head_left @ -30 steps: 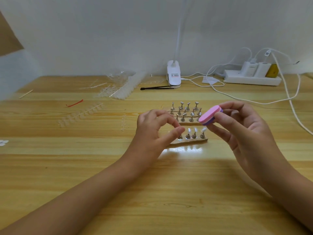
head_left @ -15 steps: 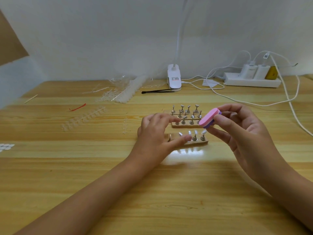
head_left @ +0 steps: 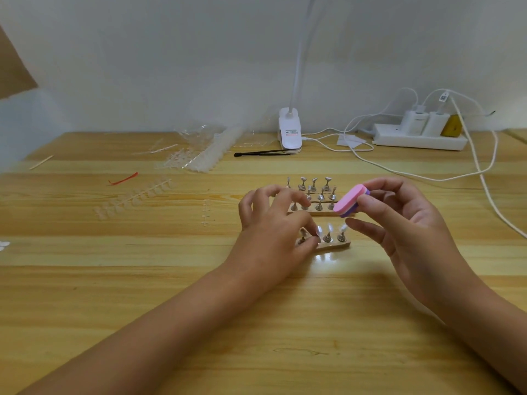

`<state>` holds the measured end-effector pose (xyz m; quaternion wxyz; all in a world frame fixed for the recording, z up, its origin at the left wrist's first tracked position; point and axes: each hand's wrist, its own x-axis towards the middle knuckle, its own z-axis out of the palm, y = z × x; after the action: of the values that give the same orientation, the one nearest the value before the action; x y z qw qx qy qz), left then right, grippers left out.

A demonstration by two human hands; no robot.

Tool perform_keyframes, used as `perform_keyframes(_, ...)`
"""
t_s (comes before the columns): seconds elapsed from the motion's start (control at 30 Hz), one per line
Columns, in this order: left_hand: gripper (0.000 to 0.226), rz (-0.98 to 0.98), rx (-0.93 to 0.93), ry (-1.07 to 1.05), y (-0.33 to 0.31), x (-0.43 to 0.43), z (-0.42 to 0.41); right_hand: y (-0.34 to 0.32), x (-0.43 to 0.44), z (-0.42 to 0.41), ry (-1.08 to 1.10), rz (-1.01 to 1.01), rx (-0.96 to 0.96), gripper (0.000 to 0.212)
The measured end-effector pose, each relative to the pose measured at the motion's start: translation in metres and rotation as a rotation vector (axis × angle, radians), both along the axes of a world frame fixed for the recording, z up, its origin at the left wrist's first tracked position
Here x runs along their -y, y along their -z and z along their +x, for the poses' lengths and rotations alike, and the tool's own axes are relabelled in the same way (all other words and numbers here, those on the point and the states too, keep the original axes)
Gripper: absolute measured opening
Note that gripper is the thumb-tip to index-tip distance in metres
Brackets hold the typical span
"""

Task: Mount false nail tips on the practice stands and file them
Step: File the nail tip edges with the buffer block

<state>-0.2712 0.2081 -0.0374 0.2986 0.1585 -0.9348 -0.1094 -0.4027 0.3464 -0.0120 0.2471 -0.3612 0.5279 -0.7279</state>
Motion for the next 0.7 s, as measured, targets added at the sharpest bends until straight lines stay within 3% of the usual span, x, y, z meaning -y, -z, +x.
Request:
perform_keyframes(0.23,0.012,-0.491,-0.077,0.019,-0.0025,-0.001,0.0,0.0008,-0.0014,0.0015,-0.013,0.008,-0.032,0.023)
perform_keyframes(0.7,0.007,-0.245,-0.134,0.059,-0.0031,-0.0026,0.0011,0.0022,-0.0009,0.0018,-0.002,0.031,-0.019,0.021)
